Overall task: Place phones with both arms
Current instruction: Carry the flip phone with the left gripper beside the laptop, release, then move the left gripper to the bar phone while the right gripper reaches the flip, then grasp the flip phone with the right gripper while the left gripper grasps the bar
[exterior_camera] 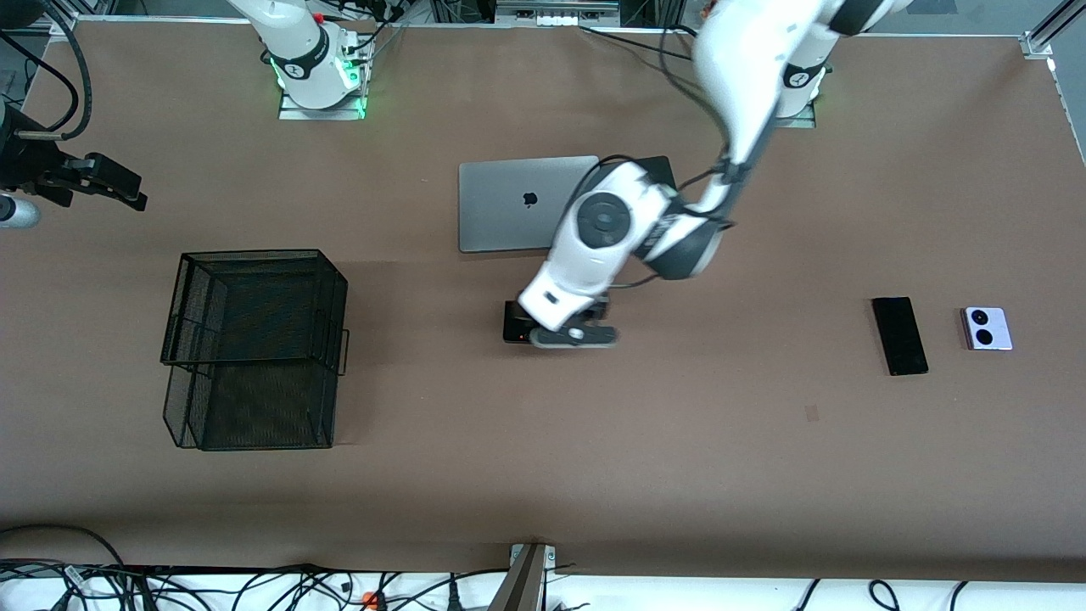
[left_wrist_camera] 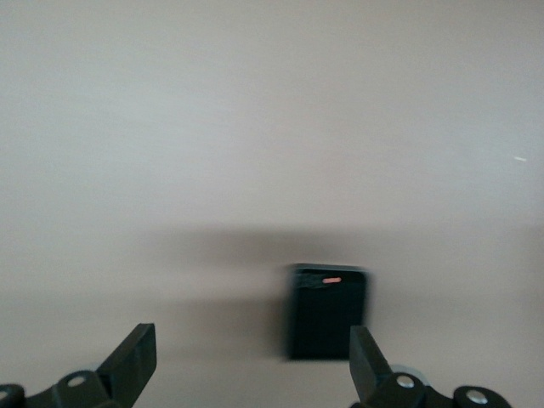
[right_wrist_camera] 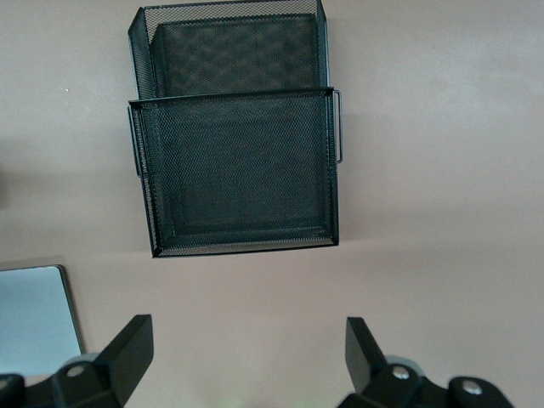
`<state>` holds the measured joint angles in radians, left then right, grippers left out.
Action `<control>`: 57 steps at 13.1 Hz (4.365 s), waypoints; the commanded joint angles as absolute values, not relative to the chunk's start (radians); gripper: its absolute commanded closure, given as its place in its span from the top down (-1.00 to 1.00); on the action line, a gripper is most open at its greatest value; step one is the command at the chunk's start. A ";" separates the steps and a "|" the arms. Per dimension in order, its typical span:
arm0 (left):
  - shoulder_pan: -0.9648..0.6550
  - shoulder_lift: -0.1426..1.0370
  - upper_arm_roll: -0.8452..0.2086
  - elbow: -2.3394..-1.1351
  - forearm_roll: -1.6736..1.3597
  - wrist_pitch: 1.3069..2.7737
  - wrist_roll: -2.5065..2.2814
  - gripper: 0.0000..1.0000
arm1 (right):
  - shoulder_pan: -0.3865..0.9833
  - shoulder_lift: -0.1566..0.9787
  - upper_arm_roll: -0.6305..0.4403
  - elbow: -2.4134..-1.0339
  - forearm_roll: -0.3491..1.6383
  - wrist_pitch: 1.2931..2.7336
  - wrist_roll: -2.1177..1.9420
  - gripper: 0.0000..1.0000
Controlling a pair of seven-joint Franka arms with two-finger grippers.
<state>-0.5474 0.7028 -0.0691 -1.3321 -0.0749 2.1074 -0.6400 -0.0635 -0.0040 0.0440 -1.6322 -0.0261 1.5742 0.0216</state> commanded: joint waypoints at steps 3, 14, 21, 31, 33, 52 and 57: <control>-0.275 0.560 -0.083 -1.359 -0.054 1.826 -0.389 1.00 | -0.071 0.005 0.057 -1.628 -0.011 1.585 0.028 1.00; 0.064 0.512 -0.081 -1.505 0.206 1.820 -0.063 1.00 | 0.346 0.191 0.058 -1.618 0.003 1.869 0.373 1.00; 0.282 0.497 -0.089 -1.796 0.206 2.244 0.112 1.00 | 0.701 0.636 0.051 -1.258 -0.167 2.016 0.932 1.00; 0.388 0.546 -0.098 -1.968 0.192 2.517 0.163 1.00 | 0.698 0.811 0.049 -1.359 -0.169 2.256 0.934 1.00; 0.396 0.561 -0.101 -1.967 0.183 2.517 0.163 1.00 | 0.698 0.839 0.049 -1.361 -0.170 2.276 0.933 1.00; 0.403 0.606 -0.100 -1.960 0.176 2.539 0.158 0.22 | 0.689 0.890 0.049 -1.370 -0.166 2.349 0.864 -1.00; 0.400 0.601 -0.101 -1.953 0.178 2.533 0.160 -0.55 | 0.663 0.787 0.057 -1.264 -0.141 2.084 0.845 -1.00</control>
